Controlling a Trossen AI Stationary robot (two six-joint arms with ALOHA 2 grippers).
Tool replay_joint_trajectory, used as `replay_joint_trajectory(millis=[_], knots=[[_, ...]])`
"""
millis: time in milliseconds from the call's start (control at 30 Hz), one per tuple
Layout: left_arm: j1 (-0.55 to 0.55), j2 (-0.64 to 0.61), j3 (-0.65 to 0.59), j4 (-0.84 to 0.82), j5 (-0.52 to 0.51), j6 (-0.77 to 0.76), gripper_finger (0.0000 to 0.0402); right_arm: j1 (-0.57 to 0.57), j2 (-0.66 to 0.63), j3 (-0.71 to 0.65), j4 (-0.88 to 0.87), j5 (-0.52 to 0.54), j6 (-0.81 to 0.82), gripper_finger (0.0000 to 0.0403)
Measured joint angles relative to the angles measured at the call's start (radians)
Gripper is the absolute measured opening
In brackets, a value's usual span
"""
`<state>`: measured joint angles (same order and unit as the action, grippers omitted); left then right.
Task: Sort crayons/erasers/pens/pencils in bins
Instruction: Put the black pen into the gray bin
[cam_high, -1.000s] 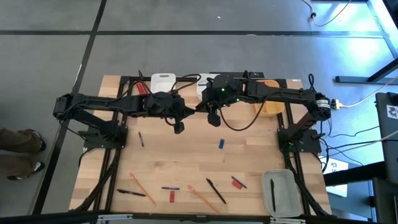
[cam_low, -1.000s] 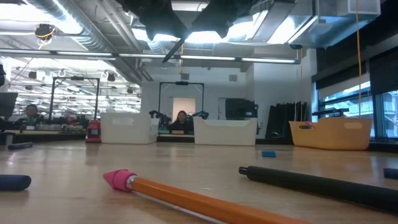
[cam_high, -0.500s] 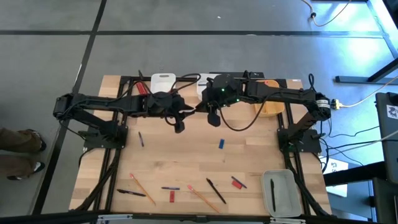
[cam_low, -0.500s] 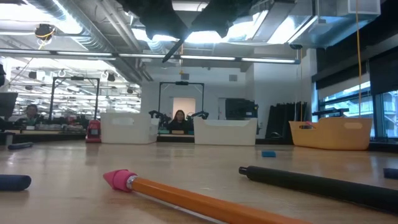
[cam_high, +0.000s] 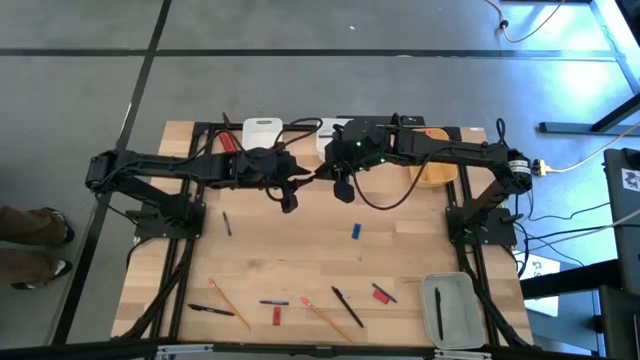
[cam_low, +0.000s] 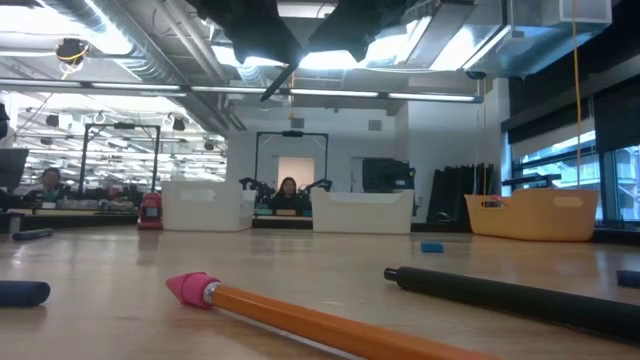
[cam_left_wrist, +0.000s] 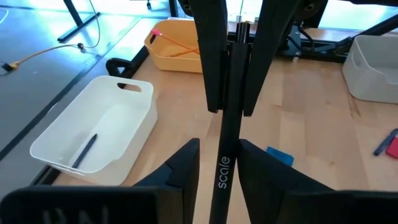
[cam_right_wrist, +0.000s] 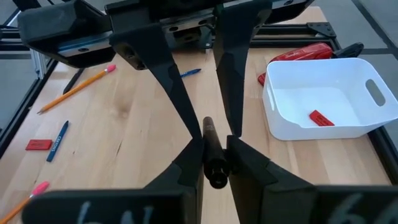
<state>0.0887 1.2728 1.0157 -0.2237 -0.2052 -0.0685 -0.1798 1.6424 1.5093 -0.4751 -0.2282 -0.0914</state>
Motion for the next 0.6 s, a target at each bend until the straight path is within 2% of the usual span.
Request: replay_joint_trajectory(millis=[367, 600], knots=[[0.0, 0.0, 0.0, -0.003, 0.014, 0.0, 0.0098, 0.0, 0.0, 0.0, -0.008, -0.002, -0.008, 0.0057], [-0.019, 0.0, 0.0, 0.0, 0.013, -0.006, 0.0094, -0.031, 0.0, -0.001, -0.059, 0.04, 0.006, 0.0057]])
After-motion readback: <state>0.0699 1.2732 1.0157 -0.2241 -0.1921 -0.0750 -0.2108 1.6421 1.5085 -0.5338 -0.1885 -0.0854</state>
